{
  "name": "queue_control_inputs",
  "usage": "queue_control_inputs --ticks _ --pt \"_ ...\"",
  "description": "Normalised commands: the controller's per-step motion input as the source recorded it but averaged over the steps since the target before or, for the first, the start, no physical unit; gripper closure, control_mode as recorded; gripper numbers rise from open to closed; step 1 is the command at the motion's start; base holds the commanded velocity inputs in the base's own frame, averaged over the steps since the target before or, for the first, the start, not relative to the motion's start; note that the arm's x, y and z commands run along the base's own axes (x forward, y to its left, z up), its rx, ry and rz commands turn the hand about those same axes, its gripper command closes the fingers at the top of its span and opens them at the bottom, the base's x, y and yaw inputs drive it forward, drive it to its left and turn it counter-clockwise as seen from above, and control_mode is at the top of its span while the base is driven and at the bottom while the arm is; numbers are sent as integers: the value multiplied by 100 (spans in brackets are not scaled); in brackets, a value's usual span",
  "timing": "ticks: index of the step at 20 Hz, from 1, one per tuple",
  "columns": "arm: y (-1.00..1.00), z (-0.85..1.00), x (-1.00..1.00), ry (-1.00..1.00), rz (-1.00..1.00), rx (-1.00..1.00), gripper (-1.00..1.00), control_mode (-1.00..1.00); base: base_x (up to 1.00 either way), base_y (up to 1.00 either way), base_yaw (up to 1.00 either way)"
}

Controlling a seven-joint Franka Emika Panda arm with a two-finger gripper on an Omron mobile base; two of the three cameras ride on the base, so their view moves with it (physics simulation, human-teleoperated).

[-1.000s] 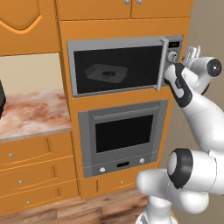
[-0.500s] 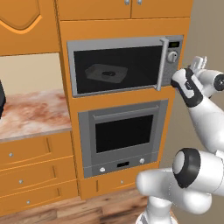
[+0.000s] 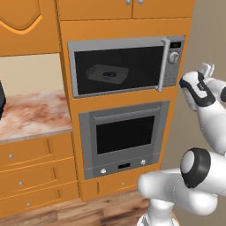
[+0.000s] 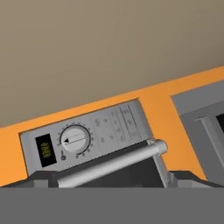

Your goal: Place the tupperware containing the shrimp and bell pepper meal in the microwave. Close the microwave door and press the start button to reheat the meal.

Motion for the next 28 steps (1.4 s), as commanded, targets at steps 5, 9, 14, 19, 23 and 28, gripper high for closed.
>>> queue_control_inputs --ticks 5,9,14,19,23,28 --pt "-4 0 -22 9 2 0 100 -100 0 0 0" --pt "0 0 -2 13 4 0 100 -100 0 0 0" --pt "0 0 9 7 4 0 100 -100 0 0 0" --pt "0 -2 30 1 5 0 100 -100 0 0 0" --pt "0 -11 30 0 6 2 100 -100 0 0 0" --pt "-3 -18 24 -2 7 4 100 -100 0 0 0"
